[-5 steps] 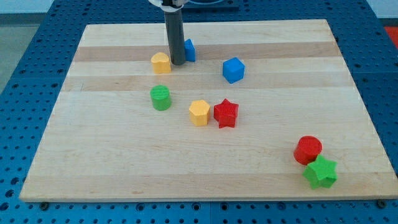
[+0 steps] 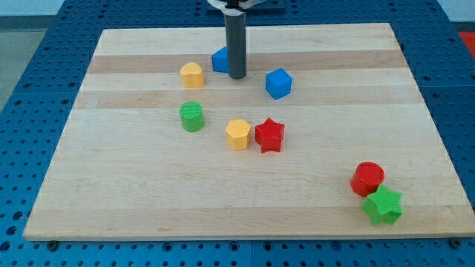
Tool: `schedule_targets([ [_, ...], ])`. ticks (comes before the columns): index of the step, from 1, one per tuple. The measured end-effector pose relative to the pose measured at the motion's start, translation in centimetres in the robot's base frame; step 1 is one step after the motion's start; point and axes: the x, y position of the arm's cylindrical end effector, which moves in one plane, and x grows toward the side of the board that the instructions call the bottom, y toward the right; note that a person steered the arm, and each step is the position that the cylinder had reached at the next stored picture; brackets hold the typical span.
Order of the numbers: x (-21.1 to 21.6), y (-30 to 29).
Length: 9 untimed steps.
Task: Push the green circle slightly to left
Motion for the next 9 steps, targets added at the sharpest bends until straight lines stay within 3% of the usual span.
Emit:
schedule_targets([
  [3,-0.6,0.0],
  [4,1.2,-0.7],
  [5,5.9,-4.3],
  [7,8.8,-11.5],
  [9,4.2,-12.1],
])
